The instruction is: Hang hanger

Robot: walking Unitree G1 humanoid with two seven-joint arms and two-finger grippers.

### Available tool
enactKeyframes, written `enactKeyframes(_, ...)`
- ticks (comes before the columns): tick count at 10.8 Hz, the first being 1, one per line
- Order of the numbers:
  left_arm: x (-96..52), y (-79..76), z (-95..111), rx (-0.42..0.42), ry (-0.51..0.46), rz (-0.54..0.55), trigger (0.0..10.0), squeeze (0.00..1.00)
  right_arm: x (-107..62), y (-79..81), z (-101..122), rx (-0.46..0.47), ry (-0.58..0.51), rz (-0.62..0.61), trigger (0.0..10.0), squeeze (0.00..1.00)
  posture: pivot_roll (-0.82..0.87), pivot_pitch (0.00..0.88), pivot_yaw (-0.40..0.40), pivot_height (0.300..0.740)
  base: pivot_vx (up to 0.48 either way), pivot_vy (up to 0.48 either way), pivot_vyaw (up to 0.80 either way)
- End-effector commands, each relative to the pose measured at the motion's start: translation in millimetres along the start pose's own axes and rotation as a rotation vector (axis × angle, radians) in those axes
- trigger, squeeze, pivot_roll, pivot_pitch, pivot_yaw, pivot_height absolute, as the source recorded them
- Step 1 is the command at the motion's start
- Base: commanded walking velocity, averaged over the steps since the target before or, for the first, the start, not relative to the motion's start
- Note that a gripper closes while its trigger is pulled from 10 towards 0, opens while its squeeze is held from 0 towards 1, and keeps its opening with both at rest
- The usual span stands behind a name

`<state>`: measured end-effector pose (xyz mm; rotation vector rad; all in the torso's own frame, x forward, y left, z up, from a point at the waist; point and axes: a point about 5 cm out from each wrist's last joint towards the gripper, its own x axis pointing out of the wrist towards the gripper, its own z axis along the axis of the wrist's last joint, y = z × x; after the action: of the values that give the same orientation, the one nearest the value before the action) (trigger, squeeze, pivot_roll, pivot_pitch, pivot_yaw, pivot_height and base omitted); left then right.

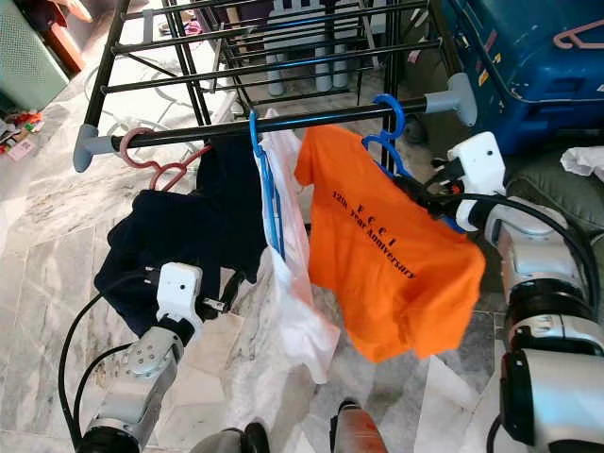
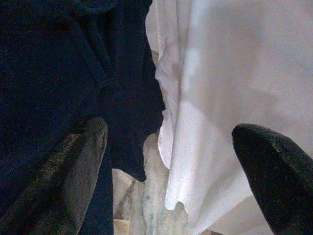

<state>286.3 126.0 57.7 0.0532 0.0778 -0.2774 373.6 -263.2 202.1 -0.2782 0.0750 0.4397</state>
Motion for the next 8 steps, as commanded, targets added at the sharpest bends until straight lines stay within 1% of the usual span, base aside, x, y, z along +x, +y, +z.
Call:
enactKeyframes(1,-5.0,5.4,-6,0.014,0.028,0.009,10.0,0.0,5.1,3.3,4,-0.006,-0.006,0.019,0.0,0.0,-0.26,0.215,0.144,0.74,0.0,0.0,0.0)
enactKeyframes(4,-4.6,6.0,-6,0.015,0.028,0.01,10.0,0.0,6.5,5.7,4,0.023,-0.005,0.052,0.0,0.0,-0.25,0.209,0.143,0.74,0.0,0.0,0.0)
enactKeyframes(5,-4.5,5.8,-6,0.014,0.028,0.01,10.0,0.0,6.1,9.3,0,0.022,0.01,0.088,0.0,0.0,-0.25,0.206,0.142,0.74,0.0,0.0,0.0)
enactKeyframes(8,-3.9,5.4,-6,0.013,0.028,0.008,10.0,0.0,2.3,10.0,-11,0.027,0.058,0.099,0.0,0.0,-0.26,0.205,0.143,0.74,0.0,0.0,0.0)
